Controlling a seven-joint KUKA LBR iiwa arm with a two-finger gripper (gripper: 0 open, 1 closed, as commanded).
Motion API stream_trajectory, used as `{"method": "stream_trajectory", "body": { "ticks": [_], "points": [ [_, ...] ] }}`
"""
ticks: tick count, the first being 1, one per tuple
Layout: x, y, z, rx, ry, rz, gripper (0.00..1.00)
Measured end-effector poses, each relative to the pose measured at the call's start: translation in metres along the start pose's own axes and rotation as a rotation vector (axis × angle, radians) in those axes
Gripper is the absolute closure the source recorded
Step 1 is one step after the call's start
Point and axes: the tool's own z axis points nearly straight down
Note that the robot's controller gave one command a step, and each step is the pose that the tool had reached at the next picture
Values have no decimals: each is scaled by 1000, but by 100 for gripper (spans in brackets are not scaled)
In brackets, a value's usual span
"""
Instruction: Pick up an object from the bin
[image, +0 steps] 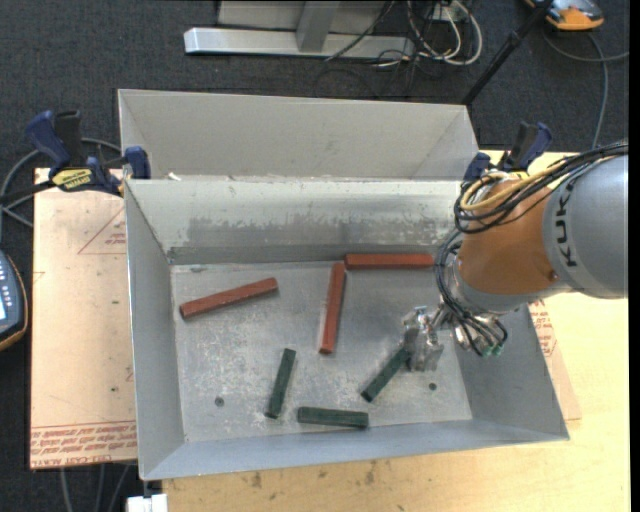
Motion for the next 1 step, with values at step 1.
{"method": "stream_trajectory", "body": {
  "ticks": [1],
  "points": [
    [0,0,0,0,0,0,0]
  ]
}}
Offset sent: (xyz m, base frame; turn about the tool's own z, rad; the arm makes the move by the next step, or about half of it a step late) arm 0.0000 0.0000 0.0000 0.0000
